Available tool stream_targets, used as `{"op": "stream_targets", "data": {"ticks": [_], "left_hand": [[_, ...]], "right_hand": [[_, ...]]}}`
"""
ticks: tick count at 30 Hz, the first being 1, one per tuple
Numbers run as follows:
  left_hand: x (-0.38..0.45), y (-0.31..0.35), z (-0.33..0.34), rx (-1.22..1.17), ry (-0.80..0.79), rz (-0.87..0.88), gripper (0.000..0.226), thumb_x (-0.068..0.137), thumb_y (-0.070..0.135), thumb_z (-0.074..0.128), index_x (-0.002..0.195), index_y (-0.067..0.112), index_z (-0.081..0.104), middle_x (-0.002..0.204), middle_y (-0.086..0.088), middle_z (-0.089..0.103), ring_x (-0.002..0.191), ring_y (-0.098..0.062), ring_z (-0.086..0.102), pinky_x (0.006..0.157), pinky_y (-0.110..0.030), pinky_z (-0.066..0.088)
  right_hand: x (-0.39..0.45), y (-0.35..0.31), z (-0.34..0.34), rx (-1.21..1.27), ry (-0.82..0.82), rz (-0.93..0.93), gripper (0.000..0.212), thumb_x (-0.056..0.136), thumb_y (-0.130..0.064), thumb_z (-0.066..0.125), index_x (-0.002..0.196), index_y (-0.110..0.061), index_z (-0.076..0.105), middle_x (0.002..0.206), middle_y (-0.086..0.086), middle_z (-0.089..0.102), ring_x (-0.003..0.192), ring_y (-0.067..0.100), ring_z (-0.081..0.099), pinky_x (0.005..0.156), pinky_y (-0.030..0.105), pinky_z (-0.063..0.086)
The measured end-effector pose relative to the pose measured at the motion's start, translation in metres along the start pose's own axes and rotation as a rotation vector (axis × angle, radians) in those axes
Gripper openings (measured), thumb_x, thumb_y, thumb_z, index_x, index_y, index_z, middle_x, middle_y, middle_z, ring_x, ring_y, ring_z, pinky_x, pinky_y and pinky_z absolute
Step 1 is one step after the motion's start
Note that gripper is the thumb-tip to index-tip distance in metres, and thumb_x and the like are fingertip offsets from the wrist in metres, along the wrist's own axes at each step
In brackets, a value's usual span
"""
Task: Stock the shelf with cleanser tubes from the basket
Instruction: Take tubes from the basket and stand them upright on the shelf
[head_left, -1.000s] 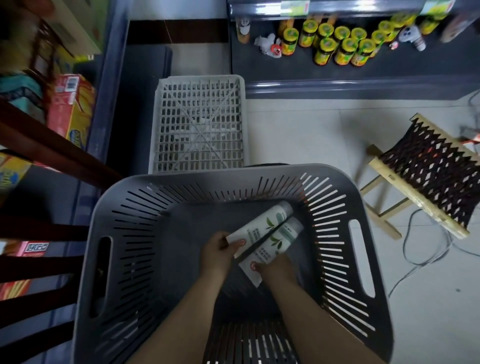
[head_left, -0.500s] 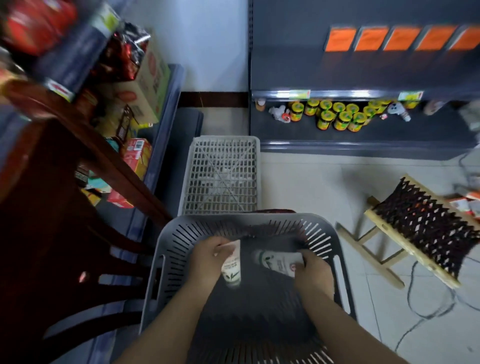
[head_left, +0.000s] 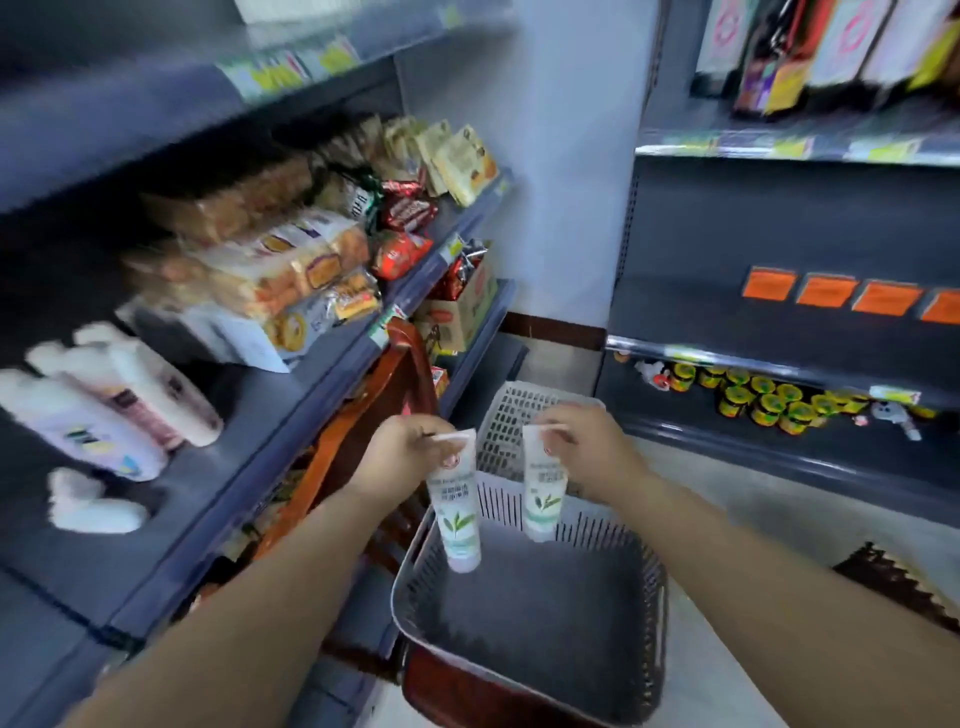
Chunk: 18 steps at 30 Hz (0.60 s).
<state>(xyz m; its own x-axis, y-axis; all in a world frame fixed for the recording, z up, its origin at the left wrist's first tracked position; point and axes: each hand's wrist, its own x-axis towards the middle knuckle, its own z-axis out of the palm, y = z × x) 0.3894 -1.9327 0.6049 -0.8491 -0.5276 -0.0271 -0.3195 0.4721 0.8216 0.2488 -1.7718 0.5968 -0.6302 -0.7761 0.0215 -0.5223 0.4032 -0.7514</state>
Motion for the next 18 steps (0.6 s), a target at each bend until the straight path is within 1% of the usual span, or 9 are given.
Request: {"op": "stream_targets", "data": {"ticks": [3, 6, 7, 8, 10, 11, 14, 16, 18], "left_hand": [[-0.025, 0.039, -0.037, 0.055, 0.105, 0.034, 0.029, 0.083, 0.011, 0.067, 0.058, 0.024, 0.062, 0.056, 0.011, 0.061, 0.052, 0.004, 0.051, 0.057, -0.014, 0.040], [-0.056, 0.078, -0.077, 0.072, 0.221, 0.025, 0.024, 0.084, 0.013, 0.068, 0.061, 0.021, 0.064, 0.055, 0.011, 0.063, 0.055, -0.002, 0.053, 0.060, -0.022, 0.041], [-0.067, 0.092, -0.089, 0.084, 0.254, 0.029, 0.022, 0.084, 0.013, 0.067, 0.063, 0.019, 0.064, 0.054, 0.011, 0.063, 0.054, -0.002, 0.053, 0.059, -0.022, 0.041], [-0.078, 0.106, -0.102, 0.098, 0.285, 0.030, 0.021, 0.084, 0.012, 0.067, 0.064, 0.018, 0.064, 0.050, 0.014, 0.062, 0.049, 0.004, 0.051, 0.056, -0.018, 0.041], [-0.103, 0.131, -0.126, 0.123, 0.352, 0.019, 0.016, 0.085, 0.012, 0.066, 0.069, 0.016, 0.063, 0.042, 0.016, 0.057, 0.037, 0.009, 0.048, 0.044, -0.006, 0.036], [-0.115, 0.142, -0.138, 0.151, 0.391, 0.016, 0.017, 0.085, 0.012, 0.066, 0.069, 0.016, 0.062, 0.042, 0.015, 0.055, 0.034, 0.009, 0.047, 0.040, -0.004, 0.033], [-0.150, 0.165, -0.175, 0.242, 0.503, 0.016, 0.021, 0.083, 0.017, 0.069, 0.063, 0.022, 0.061, 0.051, 0.016, 0.057, 0.042, 0.009, 0.049, 0.048, -0.007, 0.038], [-0.175, 0.178, -0.199, 0.278, 0.559, 0.012, 0.020, 0.082, 0.017, 0.070, 0.064, 0.023, 0.063, 0.052, 0.018, 0.060, 0.047, 0.009, 0.052, 0.052, -0.006, 0.040], [-0.200, 0.189, -0.221, 0.307, 0.615, -0.001, 0.019, 0.083, 0.016, 0.069, 0.065, 0.022, 0.064, 0.058, 0.017, 0.061, 0.047, 0.009, 0.052, 0.052, -0.006, 0.041]], "right_hand": [[0.002, -0.054, -0.027, -0.013, 0.008, -0.129, 0.019, 0.090, -0.005, 0.049, 0.096, -0.011, 0.066, 0.098, 0.003, 0.063, 0.095, 0.022, 0.057, 0.080, 0.032, 0.043], [0.000, -0.106, -0.048, -0.012, 0.009, -0.246, 0.018, 0.089, -0.004, 0.049, 0.095, -0.013, 0.064, 0.098, 0.003, 0.062, 0.095, 0.025, 0.058, 0.082, 0.035, 0.045], [-0.001, -0.124, -0.054, -0.006, 0.006, -0.293, 0.018, 0.090, -0.004, 0.049, 0.097, -0.011, 0.064, 0.101, 0.006, 0.063, 0.095, 0.025, 0.058, 0.083, 0.036, 0.045], [-0.004, -0.143, -0.060, -0.001, 0.003, -0.330, 0.018, 0.090, -0.004, 0.049, 0.099, -0.009, 0.064, 0.103, 0.008, 0.064, 0.094, 0.025, 0.058, 0.083, 0.037, 0.046], [-0.009, -0.179, -0.068, 0.008, -0.003, -0.401, 0.018, 0.090, -0.004, 0.049, 0.098, -0.008, 0.064, 0.104, 0.009, 0.064, 0.094, 0.027, 0.058, 0.082, 0.039, 0.047], [-0.012, -0.197, -0.070, 0.013, -0.006, -0.435, 0.018, 0.089, -0.005, 0.048, 0.096, -0.010, 0.064, 0.102, 0.009, 0.064, 0.094, 0.027, 0.058, 0.081, 0.039, 0.047], [-0.021, -0.249, -0.072, 0.001, -0.031, -0.524, 0.018, 0.089, -0.006, 0.048, 0.088, -0.017, 0.061, 0.095, 0.002, 0.061, 0.092, 0.023, 0.057, 0.075, 0.035, 0.045], [-0.031, -0.285, -0.070, 0.007, -0.041, -0.605, 0.018, 0.087, -0.006, 0.049, 0.089, -0.014, 0.064, 0.096, 0.003, 0.064, 0.092, 0.021, 0.057, 0.076, 0.032, 0.043], [-0.041, -0.319, -0.067, 0.019, -0.047, -0.677, 0.018, 0.086, -0.005, 0.049, 0.091, -0.011, 0.065, 0.097, 0.004, 0.066, 0.092, 0.020, 0.057, 0.077, 0.030, 0.042]]}}
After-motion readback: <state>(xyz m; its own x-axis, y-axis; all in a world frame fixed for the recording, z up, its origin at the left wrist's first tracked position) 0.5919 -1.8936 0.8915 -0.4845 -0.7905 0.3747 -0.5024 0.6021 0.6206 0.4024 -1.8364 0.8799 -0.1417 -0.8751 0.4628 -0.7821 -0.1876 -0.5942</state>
